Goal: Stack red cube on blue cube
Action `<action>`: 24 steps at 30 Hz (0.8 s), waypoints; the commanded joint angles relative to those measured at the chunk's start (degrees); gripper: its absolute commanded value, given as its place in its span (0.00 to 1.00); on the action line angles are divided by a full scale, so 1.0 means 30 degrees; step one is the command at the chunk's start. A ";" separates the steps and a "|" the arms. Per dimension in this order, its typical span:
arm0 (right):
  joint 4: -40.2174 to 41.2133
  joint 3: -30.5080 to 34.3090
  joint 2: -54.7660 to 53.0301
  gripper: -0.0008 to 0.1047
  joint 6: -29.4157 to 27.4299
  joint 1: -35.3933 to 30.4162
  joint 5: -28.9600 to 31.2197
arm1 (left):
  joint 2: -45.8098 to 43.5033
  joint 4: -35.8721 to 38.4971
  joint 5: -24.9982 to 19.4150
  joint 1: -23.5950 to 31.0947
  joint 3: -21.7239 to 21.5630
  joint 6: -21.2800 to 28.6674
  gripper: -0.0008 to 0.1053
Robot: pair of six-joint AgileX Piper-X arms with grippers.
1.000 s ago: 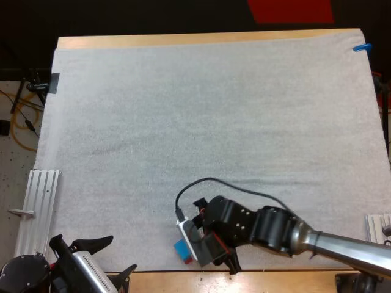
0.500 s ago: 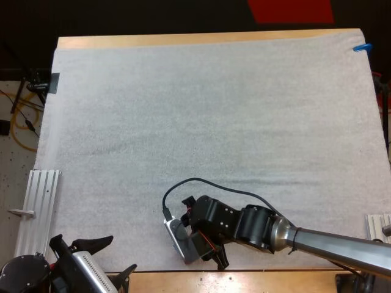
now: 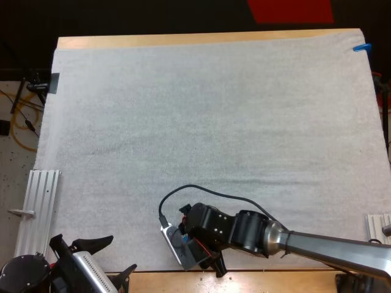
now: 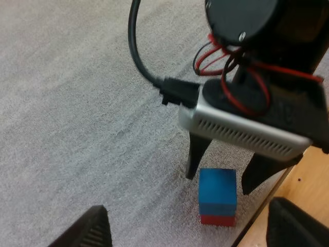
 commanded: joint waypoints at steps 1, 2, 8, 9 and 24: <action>-0.0106 -0.0175 0.0228 0.57 -0.0070 -0.0009 -0.0341 | 0.0036 0.0512 0.0149 -0.0064 0.0029 0.0130 0.60; -0.0106 -0.0175 0.0396 0.57 -0.0070 -0.0009 -0.0341 | 0.0036 0.0512 0.0149 -0.0064 0.0029 0.0130 0.60; -0.0225 -0.0175 0.0732 0.57 -0.0010 -0.0009 0.0088 | 0.0036 0.0512 0.0149 -0.0064 0.0029 0.0363 0.60; -0.0271 -0.0175 0.0686 0.57 0.0067 -0.0009 0.0088 | 0.0036 0.0512 0.0149 -0.0064 0.0029 0.0356 0.60; -0.0392 -0.1096 0.0650 0.27 0.2062 -0.0009 0.1568 | 0.0036 0.0512 0.0149 -0.0064 0.0078 0.0398 0.60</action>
